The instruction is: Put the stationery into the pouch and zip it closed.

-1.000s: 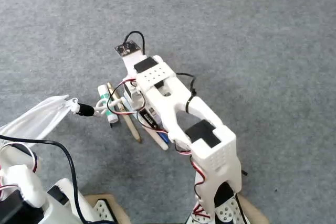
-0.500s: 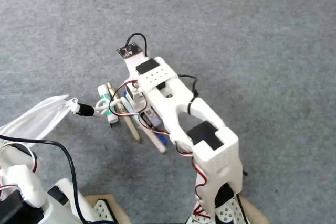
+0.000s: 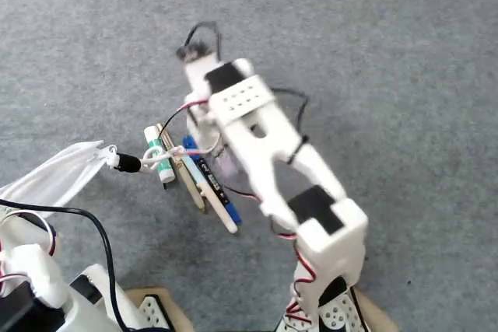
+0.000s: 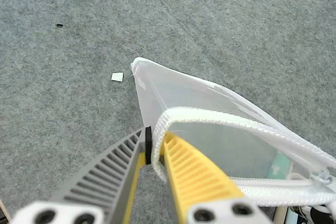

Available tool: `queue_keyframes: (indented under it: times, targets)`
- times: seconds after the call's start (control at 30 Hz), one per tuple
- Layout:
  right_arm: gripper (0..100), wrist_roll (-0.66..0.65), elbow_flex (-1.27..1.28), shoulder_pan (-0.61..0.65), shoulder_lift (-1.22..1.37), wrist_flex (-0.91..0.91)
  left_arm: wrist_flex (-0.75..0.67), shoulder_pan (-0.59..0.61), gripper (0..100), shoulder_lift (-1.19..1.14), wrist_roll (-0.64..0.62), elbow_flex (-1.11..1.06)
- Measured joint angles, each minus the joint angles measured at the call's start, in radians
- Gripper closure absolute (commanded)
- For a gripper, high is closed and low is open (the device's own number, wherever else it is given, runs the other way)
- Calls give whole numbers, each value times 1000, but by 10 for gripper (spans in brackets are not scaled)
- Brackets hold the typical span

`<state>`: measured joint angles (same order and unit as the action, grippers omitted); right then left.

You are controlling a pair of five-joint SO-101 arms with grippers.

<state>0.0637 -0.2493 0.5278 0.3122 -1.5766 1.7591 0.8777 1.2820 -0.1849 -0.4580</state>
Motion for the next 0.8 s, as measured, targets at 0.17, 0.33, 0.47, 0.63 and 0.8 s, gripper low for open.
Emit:
queue_keyframes:
  times: [0.17, 0.33, 0.47, 0.63, 0.8]
  targets:
    - [986, 0, -138, -58, -166, -120, 0, -35, 972, 0, 0, 0]
    - [986, 0, -221, -74, -393, -167, 0, -173, 973, -46, 0, 77]
    - [986, 0, -227, -78, -583, -172, 0, -235, 973, -180, 0, 203]
    - [986, 0, -219, -78, -786, -172, 0, -298, 973, -318, 0, 305]
    - [986, 0, -163, -78, -908, -172, 0, -470, 973, -358, -71, 330]
